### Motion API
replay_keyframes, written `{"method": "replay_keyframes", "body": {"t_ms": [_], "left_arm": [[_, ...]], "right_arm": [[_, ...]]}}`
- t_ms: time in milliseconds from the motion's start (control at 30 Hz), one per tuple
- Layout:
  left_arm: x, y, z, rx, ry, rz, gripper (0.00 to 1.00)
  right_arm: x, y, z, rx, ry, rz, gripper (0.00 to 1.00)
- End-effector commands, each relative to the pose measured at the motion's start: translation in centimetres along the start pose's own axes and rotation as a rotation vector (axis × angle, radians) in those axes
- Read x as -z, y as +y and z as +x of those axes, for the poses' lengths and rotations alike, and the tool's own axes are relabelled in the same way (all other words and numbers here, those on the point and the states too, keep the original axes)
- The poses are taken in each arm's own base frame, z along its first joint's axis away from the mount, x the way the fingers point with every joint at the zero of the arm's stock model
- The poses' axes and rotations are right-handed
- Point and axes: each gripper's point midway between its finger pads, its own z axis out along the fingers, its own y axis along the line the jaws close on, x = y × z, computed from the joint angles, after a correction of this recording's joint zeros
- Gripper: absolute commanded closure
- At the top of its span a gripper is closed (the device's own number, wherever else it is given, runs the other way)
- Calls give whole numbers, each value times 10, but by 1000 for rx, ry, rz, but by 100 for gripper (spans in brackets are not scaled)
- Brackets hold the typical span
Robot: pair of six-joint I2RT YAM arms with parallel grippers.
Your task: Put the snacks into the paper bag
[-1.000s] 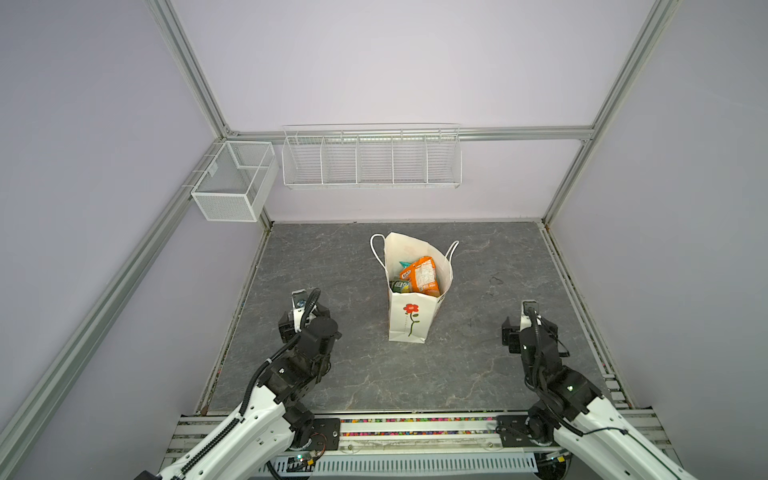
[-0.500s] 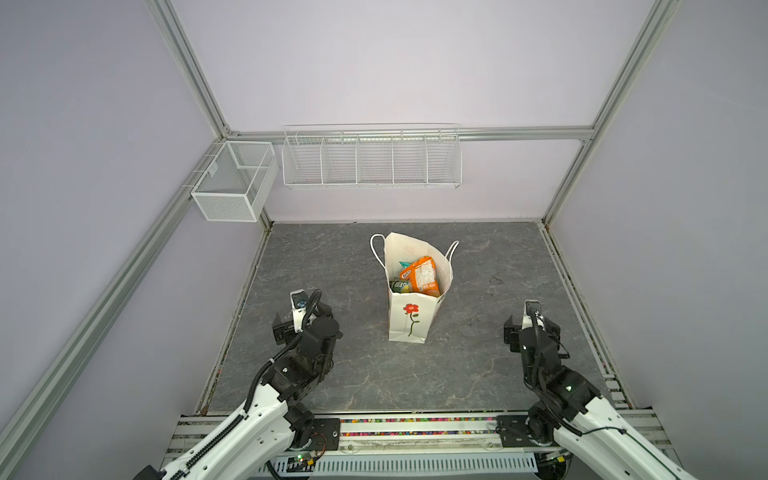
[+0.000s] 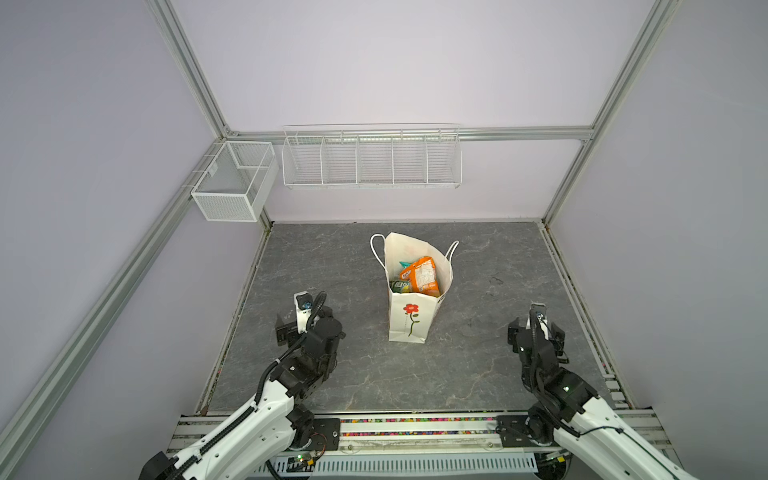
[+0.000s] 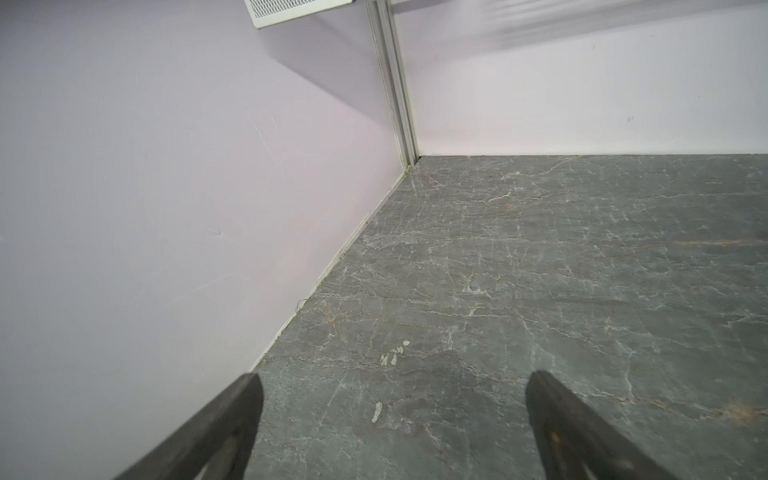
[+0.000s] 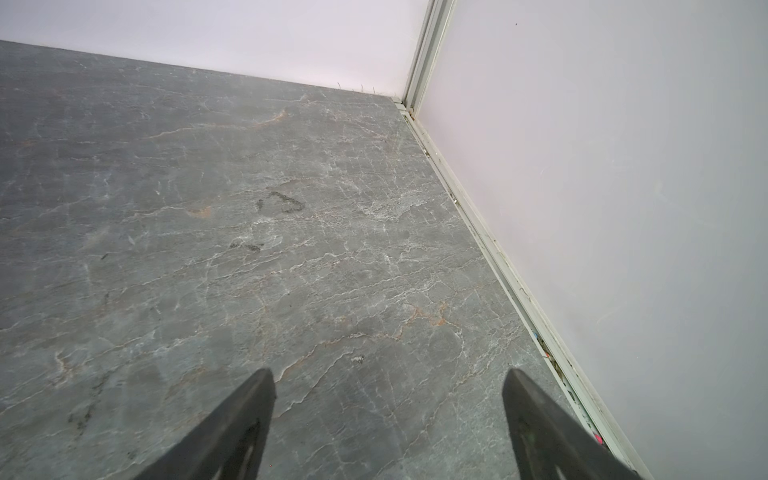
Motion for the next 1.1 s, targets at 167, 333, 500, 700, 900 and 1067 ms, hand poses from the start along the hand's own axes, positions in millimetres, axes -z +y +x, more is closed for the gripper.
{"method": "replay_keyframes", "body": {"t_ms": [167, 333, 500, 700, 900, 1067], "left_arm": [[-4, 8, 9, 19, -5, -55, 1], [-8, 21, 18, 72, 24, -111, 1], [-16, 22, 26, 69, 70, -88, 1], [-15, 17, 23, 54, 45, -43, 1], [-15, 14, 23, 52, 37, -14, 1], [-18, 12, 23, 45, 43, -17, 1]], "right_arm": [[-8, 6, 7, 20, 39, 18, 11], [-10, 11, 7, 29, 40, -6, 11], [-13, 12, 7, 0, 41, -40, 11], [-19, 16, 5, -21, 34, -74, 11], [-33, 18, 11, -41, 106, -101, 11], [-43, 12, 12, -49, 131, -51, 11]]}}
